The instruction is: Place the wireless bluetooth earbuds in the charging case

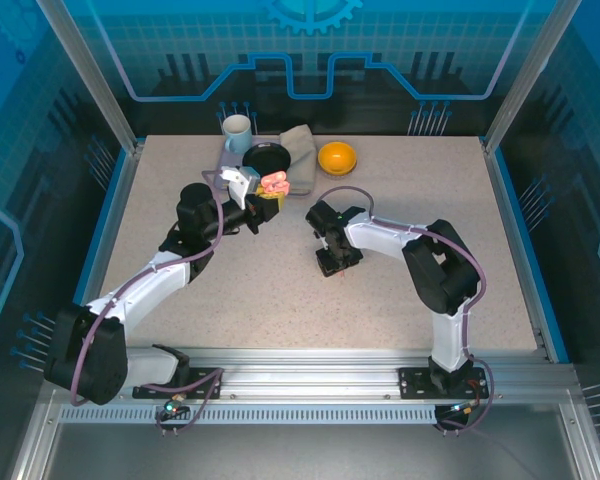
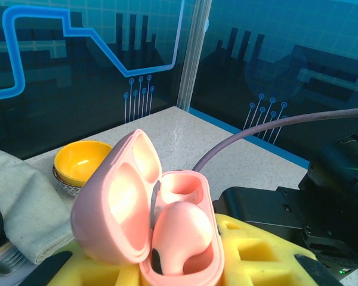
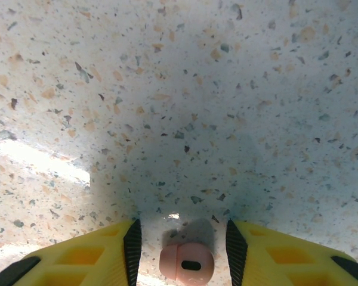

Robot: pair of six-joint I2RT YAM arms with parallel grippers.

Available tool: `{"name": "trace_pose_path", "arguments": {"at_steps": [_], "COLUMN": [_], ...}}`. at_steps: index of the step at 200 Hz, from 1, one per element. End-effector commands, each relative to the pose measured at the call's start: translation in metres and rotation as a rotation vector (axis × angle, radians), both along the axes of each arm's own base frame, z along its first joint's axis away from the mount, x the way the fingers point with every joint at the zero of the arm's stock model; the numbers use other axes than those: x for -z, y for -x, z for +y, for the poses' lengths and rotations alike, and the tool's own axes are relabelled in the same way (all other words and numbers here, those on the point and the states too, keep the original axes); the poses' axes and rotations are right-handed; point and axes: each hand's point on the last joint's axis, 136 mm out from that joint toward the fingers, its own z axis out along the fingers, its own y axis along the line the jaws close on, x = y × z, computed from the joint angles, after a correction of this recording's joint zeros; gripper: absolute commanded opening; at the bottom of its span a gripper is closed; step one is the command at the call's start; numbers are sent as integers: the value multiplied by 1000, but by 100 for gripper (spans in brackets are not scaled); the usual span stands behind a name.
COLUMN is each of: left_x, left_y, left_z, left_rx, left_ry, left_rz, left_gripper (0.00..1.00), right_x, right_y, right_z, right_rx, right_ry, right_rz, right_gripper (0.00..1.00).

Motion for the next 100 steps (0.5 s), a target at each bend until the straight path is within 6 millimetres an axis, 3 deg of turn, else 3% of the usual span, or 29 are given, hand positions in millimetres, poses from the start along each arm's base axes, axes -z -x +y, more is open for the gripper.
{"name": "trace_pose_path", "arguments": {"at_steps": [1,100], "left_x": [-14,-15], "left_y": [-2,-4], "left_z": [0,-1], "left_rx": [9,12], "left_ry": [11,10], "left_rz": [-29,-26], "left_gripper": [0,0], "right_x": [7,6], "right_y": [9,13], "right_z": [-16,-25], "right_rx": [-7,-4], "right_ry": [35,-9], "right_rz": [48,82], "right_gripper": [44,40]}}
